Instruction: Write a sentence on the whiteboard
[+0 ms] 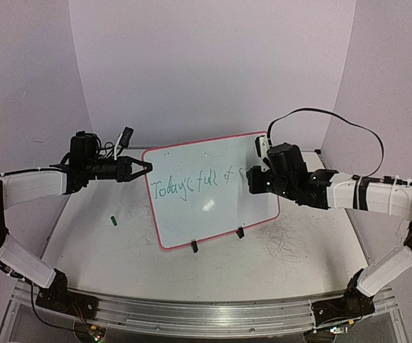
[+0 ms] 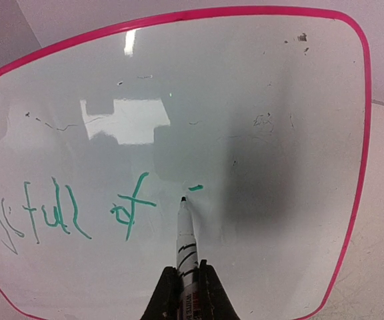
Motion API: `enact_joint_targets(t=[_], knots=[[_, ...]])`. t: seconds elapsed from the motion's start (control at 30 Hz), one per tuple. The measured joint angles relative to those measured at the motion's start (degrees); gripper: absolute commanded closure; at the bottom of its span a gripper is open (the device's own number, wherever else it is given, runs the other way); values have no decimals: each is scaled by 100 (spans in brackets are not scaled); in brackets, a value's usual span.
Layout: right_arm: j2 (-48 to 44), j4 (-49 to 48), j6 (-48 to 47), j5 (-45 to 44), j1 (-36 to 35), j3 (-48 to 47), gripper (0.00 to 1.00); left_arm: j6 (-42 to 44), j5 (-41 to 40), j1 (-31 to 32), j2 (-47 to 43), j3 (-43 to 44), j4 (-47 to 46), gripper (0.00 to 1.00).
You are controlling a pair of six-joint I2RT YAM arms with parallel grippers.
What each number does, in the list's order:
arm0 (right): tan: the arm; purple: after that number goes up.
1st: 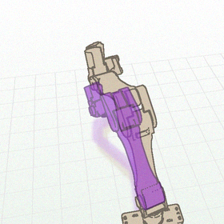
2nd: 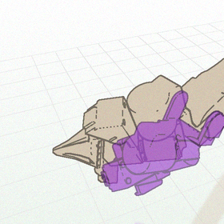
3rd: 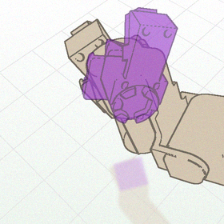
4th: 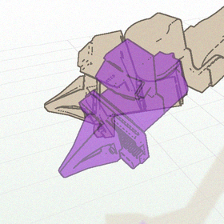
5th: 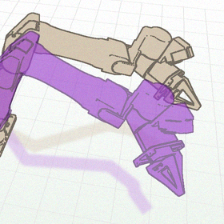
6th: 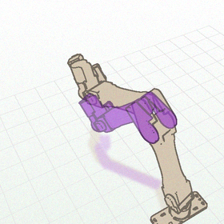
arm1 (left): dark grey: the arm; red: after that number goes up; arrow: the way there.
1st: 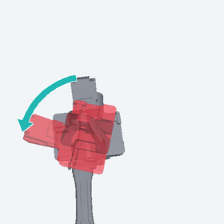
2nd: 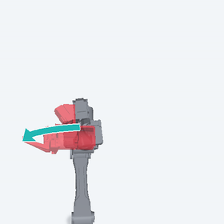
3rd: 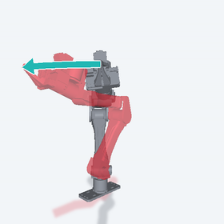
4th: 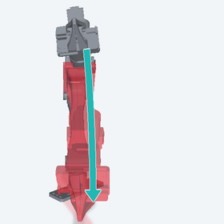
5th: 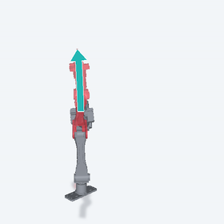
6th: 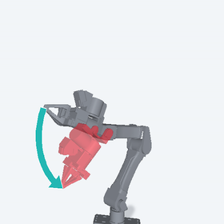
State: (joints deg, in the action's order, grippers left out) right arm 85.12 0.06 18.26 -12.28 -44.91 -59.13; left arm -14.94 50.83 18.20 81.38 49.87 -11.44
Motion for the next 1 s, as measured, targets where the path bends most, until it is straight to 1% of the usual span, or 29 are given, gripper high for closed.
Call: enact_joint_targets(t=[0.33, 0.73, 1.0], knots=[[124, 128, 41, -88, 0, -2, 100, -2, -2, 0, 0, 0, 4, 100], [166, 137, 150, -461, -2, -35, 100, -2, -4, 2, -2, 0, 7, 100], [180, 133, 140, -474, -2, -44, 100, -2, -4, 2, -2, 0, 7, 100]])
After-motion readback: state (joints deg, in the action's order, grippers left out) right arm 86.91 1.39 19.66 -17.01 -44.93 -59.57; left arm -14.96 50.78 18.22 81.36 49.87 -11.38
